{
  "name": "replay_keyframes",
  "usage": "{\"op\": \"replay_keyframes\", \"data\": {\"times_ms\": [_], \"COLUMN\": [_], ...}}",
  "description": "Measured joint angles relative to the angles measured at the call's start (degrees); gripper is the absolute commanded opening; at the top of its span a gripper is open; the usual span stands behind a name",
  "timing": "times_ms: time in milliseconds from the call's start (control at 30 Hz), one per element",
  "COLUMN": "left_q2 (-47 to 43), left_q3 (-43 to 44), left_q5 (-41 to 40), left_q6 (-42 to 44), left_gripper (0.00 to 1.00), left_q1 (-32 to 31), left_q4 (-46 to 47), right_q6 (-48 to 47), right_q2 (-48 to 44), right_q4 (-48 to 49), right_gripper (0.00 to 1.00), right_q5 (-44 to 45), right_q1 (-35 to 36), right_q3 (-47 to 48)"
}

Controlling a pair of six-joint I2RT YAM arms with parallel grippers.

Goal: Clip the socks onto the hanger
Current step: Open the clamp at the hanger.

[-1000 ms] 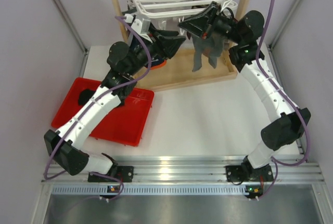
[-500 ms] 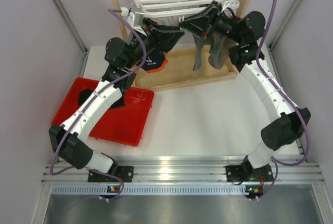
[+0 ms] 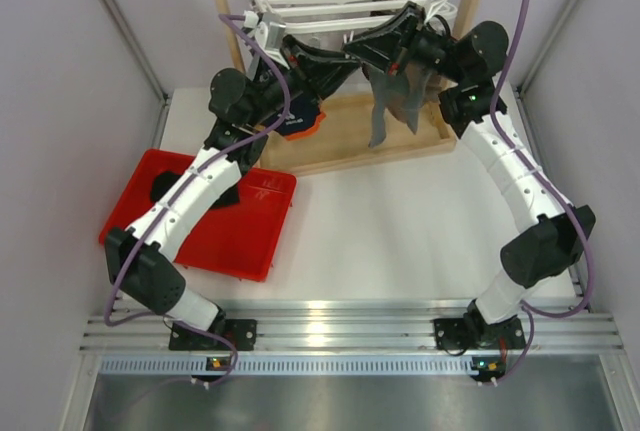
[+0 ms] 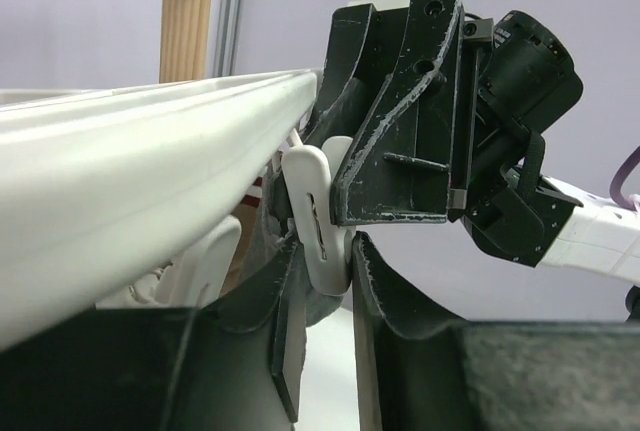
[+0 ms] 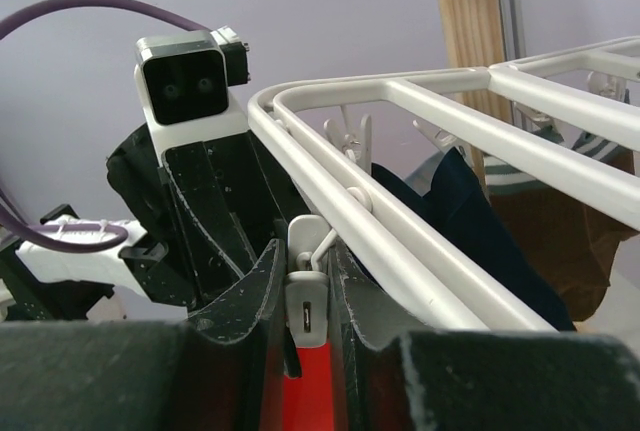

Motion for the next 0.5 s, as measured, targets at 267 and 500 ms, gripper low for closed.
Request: {"op": "replay_keyframes", "data": {"times_ms": [267, 500], "left_q2": [0.48, 0.63], "left_q3": [0.59, 0.52], "left_q5": [1.29, -0.11], "left_q6": [0.39, 6.73], "left_gripper": [0.00, 0.00], "left_q1": [0.61, 1.16], "left_q4": [0.35, -0.79], "right_q6": [0.24, -0.13], "right_q2": [0.02, -0.31], "right_q4": [0.39, -1.53], "right_gripper": [0.57, 0.72], "right_q5": [-1.07, -1.29], "right_q1": [0.02, 0.26], "right_q3": [0.02, 0.66]}}
